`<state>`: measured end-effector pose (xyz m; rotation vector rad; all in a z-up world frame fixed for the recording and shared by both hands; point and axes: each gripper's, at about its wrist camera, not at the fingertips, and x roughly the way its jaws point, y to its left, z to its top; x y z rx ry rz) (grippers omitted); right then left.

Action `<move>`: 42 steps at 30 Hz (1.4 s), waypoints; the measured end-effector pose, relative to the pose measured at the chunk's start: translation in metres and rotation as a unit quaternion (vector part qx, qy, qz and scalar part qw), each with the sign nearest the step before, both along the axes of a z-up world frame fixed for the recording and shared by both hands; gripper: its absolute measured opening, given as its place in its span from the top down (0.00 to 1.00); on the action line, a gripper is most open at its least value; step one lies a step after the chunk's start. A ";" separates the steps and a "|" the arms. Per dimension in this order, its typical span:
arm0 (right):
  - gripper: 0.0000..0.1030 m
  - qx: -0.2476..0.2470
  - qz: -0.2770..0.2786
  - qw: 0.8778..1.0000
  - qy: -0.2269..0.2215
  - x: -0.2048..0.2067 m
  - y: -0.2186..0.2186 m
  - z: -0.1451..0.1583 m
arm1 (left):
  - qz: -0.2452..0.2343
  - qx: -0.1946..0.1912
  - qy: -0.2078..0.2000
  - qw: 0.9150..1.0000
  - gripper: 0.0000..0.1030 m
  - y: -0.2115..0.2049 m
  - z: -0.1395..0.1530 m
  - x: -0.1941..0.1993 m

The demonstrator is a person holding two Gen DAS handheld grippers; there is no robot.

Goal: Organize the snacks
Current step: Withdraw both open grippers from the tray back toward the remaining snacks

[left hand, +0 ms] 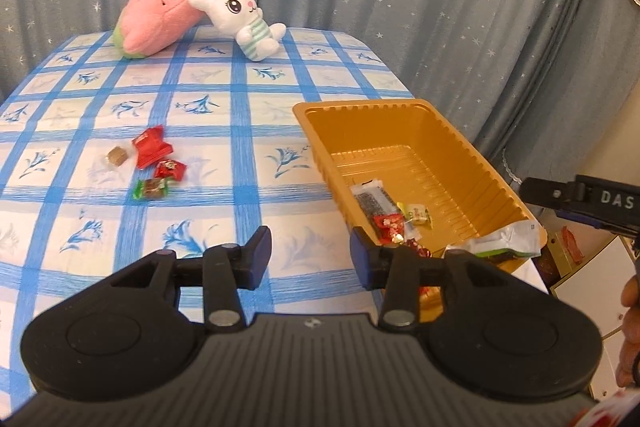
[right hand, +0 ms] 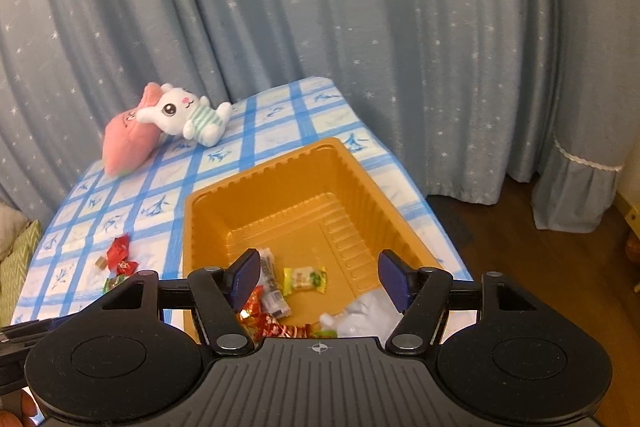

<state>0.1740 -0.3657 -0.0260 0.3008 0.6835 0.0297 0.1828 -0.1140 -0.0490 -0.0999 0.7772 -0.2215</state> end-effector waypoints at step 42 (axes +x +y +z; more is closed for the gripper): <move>0.37 -0.023 0.113 0.993 -0.010 -0.062 0.133 0.027 | 0.081 0.020 -0.017 0.996 0.42 0.117 0.034 -0.071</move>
